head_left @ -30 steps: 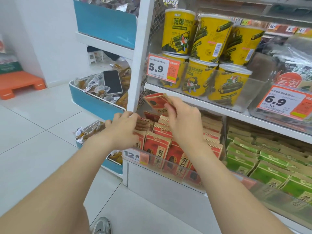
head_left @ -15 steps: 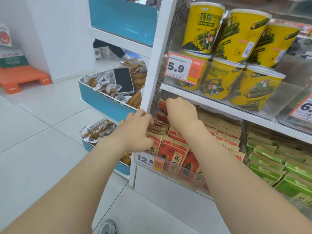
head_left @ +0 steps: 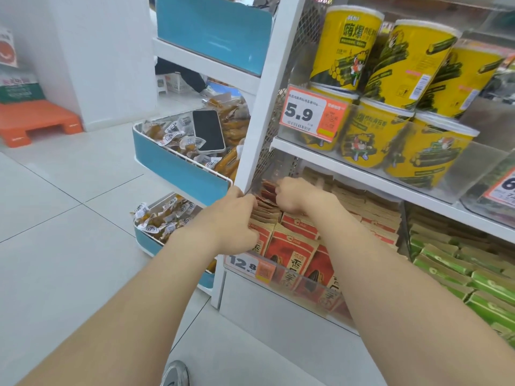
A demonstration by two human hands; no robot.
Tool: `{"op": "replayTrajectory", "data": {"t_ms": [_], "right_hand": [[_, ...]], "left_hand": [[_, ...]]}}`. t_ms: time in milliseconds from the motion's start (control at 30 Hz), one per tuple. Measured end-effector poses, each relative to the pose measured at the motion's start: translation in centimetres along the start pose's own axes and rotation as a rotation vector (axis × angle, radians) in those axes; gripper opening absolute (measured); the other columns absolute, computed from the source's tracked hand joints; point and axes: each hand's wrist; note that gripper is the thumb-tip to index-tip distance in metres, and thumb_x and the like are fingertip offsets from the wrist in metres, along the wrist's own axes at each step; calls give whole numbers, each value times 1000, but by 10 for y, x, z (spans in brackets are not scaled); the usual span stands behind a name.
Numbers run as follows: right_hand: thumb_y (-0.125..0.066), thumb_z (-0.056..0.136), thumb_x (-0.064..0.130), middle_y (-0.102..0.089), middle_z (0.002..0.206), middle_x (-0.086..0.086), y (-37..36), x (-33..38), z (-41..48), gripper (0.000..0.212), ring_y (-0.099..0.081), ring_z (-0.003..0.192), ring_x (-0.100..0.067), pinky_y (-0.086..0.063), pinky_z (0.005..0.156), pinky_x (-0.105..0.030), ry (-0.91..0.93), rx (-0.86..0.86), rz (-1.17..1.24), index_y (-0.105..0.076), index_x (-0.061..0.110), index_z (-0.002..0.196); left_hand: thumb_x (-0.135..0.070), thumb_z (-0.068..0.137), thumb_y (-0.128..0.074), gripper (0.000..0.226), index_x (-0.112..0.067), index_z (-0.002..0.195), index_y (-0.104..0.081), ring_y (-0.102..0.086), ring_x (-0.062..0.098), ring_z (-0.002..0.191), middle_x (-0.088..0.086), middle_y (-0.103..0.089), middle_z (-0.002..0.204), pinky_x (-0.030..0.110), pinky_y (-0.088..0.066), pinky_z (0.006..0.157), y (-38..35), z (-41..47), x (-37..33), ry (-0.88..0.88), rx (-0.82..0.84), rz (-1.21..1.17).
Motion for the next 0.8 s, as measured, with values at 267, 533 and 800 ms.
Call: {"op": "replayTrajectory", "data": {"t_ms": [267, 533, 800], "right_hand": [[-75, 83, 67, -54, 156, -10, 8, -7, -19, 94, -49, 145, -36, -45, 116, -55, 153, -109, 134, -46, 13, 155], [-61, 96, 13, -62, 130, -18, 1, 7, -11, 24, -61, 120, -41, -49, 95, -48, 5, -326, 19, -55, 10, 119], [-54, 95, 33, -15, 176, -14, -2, 12, 18, 83, -5, 162, -45, -4, 126, -67, -187, -132, -7, -18, 20, 169]], "left_hand": [[-36, 95, -64, 44, -26, 136, -49, -59, 24, 108, 0, -47, 121, 47, -61, 90, -4, 3, -3, 39, -3, 89], [-32, 96, -63, 43, -23, 136, -51, -60, 28, 108, 3, -45, 122, 48, -61, 88, -7, 5, -7, 76, -8, 132], [-35, 97, -63, 44, -23, 137, -48, -61, 28, 108, 3, -46, 121, 48, -62, 89, -10, 5, -5, 86, 6, 110]]}}
Point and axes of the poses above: each hand's wrist, its own z-axis towards the middle knuckle, its own y-axis out of the back of the hand, x = y × z
